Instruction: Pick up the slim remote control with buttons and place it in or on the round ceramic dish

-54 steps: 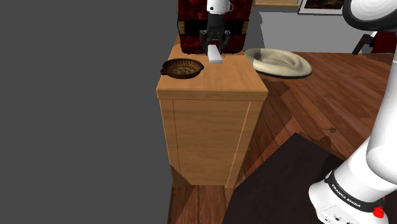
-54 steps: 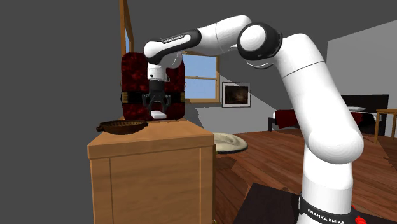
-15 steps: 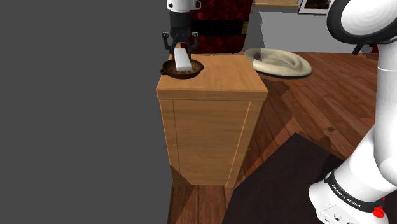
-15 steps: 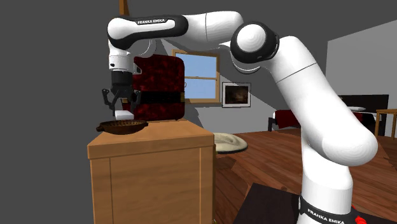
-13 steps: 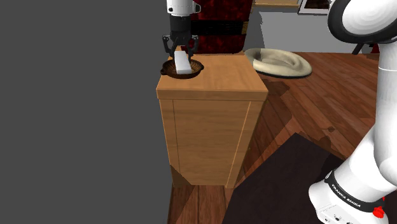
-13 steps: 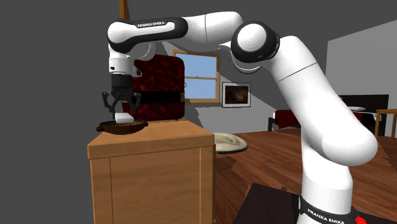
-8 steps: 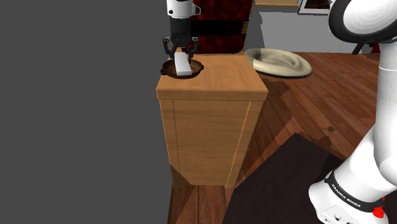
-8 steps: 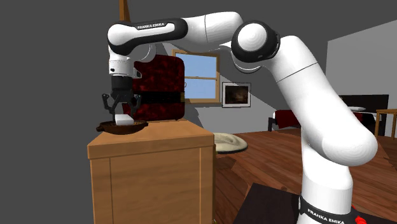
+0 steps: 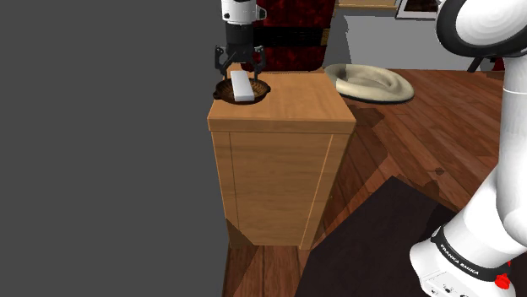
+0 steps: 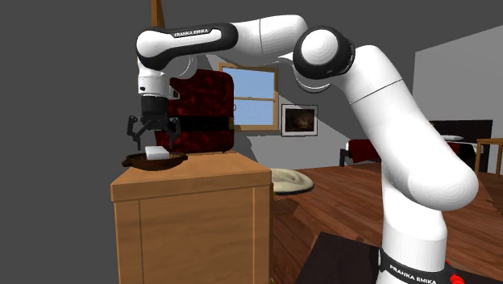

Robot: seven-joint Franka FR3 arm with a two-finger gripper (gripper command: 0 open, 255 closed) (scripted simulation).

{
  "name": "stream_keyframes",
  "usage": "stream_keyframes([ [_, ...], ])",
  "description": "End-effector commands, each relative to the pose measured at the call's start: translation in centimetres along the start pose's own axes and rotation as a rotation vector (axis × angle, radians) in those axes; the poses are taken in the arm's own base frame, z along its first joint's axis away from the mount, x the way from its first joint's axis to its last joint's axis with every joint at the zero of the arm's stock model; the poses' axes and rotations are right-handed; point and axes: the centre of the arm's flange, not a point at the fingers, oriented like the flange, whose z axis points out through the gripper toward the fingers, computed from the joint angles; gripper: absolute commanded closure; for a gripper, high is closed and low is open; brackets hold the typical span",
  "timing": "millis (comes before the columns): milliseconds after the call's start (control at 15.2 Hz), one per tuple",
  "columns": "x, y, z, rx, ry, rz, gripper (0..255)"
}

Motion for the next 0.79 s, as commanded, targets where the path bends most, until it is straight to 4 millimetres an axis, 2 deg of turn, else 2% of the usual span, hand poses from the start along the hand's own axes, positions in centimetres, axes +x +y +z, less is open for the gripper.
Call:
stream_keyframes([
  [0,0.0,0.0,-1.3,0.0,0.0,0.0,0],
  [198,0.0,0.0,-5.0,0.0,0.0,0.0,0],
  [726,0.0,0.0,-5.0,0.0,0.0,0.0,0],
])
